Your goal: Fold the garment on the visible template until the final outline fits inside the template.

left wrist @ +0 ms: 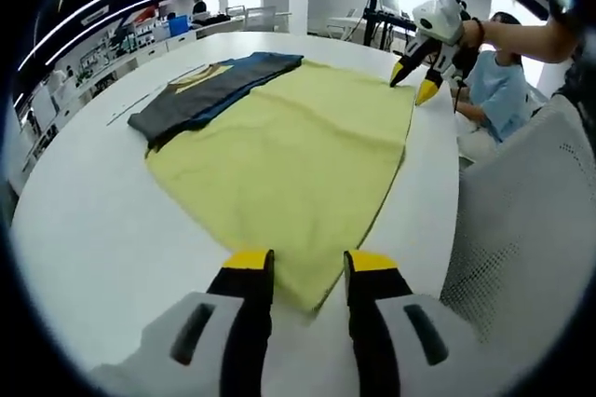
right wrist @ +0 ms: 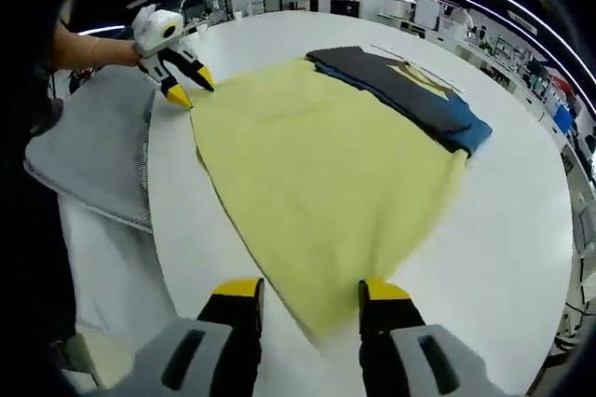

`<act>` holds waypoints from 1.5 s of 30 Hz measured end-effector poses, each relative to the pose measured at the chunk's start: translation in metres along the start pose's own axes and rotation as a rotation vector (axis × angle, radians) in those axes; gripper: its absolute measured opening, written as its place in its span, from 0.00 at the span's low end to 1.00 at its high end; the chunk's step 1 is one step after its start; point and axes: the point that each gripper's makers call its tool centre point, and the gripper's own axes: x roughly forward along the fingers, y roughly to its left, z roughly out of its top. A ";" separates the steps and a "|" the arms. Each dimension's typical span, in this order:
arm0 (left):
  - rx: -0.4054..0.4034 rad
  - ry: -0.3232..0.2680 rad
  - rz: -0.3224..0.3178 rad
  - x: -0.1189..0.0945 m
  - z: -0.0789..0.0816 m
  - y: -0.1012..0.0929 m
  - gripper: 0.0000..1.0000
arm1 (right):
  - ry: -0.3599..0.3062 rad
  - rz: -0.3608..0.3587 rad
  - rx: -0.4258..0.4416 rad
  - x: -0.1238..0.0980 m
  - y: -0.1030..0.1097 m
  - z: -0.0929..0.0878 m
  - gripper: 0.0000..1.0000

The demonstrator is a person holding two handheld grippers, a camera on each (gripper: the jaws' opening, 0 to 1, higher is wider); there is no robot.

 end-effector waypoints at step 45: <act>0.075 0.063 0.037 -0.004 -0.002 0.006 0.00 | -0.016 -0.043 0.060 -0.001 -0.010 -0.001 0.02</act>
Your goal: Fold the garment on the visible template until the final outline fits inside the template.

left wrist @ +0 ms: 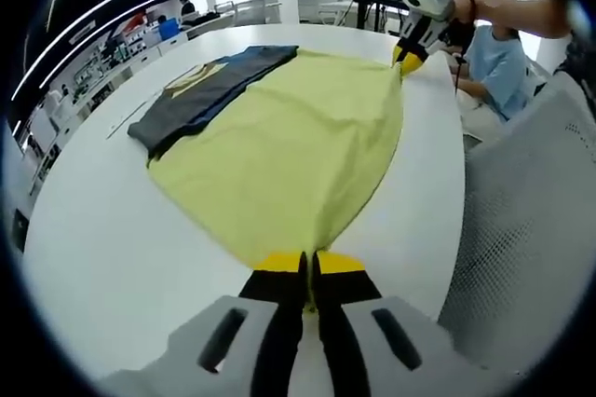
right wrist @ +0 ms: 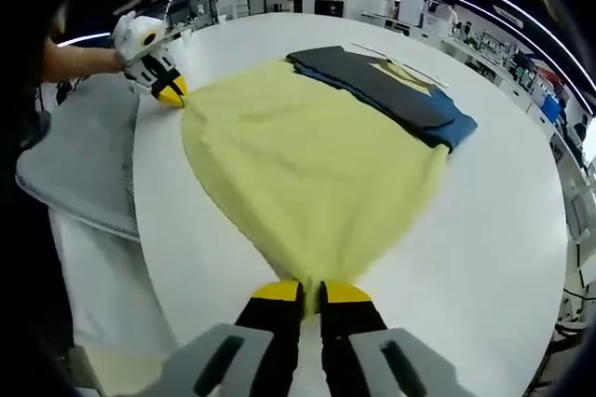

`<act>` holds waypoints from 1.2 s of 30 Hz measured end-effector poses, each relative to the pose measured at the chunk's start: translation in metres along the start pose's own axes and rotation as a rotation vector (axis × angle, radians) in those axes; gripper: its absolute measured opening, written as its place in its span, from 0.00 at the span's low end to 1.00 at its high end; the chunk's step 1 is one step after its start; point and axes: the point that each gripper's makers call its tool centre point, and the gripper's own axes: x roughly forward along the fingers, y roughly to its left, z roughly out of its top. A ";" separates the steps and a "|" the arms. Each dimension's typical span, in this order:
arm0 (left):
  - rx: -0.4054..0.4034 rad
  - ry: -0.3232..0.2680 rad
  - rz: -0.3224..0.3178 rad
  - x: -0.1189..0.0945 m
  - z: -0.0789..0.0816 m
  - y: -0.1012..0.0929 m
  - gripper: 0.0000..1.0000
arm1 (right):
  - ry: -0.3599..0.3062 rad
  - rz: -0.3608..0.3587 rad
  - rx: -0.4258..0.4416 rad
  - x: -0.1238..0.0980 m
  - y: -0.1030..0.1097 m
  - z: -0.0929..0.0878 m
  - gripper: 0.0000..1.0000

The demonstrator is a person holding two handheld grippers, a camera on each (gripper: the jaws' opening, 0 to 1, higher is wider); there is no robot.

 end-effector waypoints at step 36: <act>-0.036 0.095 -0.135 -0.045 -0.034 -0.074 0.00 | 0.028 0.129 0.052 -0.029 0.077 -0.040 0.02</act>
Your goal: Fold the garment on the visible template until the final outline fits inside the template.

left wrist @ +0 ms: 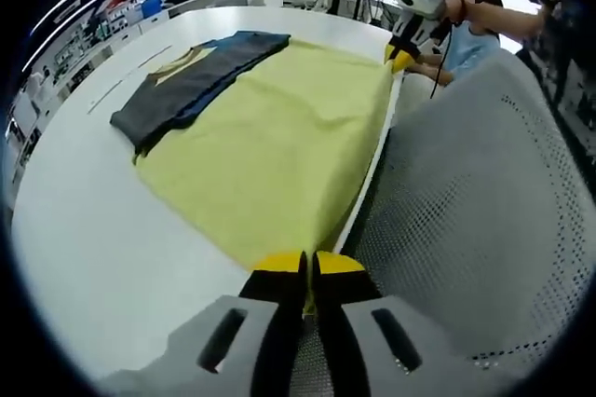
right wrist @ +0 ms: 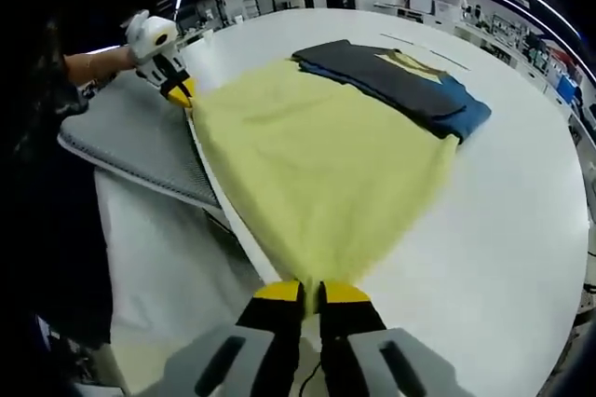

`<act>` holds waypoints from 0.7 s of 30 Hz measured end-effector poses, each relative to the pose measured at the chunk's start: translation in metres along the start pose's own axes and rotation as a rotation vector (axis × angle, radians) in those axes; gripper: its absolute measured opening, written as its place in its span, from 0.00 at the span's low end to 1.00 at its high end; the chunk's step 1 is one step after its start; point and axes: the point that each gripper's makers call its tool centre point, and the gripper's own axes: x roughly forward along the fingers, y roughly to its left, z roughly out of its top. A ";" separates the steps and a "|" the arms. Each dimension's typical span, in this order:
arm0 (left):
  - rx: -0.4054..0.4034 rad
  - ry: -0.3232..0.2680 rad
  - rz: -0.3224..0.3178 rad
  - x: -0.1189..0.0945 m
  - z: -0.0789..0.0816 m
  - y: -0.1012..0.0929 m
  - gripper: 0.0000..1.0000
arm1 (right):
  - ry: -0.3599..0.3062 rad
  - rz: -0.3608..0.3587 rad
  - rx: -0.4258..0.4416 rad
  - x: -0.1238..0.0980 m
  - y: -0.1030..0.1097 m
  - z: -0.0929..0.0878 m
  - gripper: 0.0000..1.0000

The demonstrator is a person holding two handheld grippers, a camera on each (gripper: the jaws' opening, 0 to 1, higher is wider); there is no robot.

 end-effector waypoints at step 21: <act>-0.010 -0.088 0.040 -0.036 0.027 0.007 0.00 | -0.061 0.003 -0.058 -0.029 0.001 0.028 0.01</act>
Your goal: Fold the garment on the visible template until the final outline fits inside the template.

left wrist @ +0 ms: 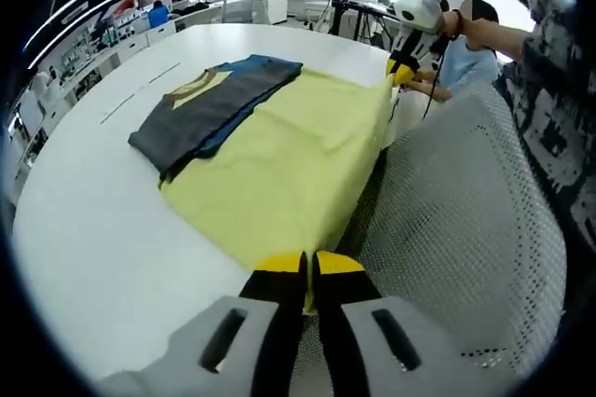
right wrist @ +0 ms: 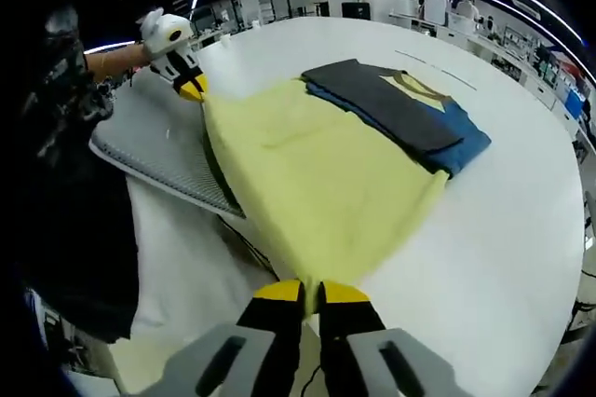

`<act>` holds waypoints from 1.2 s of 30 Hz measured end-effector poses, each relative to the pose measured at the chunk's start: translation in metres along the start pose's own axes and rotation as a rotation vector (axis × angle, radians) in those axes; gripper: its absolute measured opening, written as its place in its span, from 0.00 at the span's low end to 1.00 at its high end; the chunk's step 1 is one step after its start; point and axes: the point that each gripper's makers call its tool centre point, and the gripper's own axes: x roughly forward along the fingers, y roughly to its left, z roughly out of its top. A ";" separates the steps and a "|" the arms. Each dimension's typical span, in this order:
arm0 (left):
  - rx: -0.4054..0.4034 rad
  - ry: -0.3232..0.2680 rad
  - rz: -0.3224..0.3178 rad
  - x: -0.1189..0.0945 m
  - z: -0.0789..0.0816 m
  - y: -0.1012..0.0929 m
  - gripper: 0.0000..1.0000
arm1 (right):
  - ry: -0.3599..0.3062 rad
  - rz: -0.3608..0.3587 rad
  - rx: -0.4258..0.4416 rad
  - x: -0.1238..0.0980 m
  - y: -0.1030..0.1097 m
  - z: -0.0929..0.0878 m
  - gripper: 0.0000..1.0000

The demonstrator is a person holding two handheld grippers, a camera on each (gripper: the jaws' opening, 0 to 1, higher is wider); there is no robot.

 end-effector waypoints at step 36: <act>0.024 -0.230 0.417 -0.023 0.105 0.108 0.00 | -0.217 -0.299 -0.073 -0.035 -0.092 0.104 0.00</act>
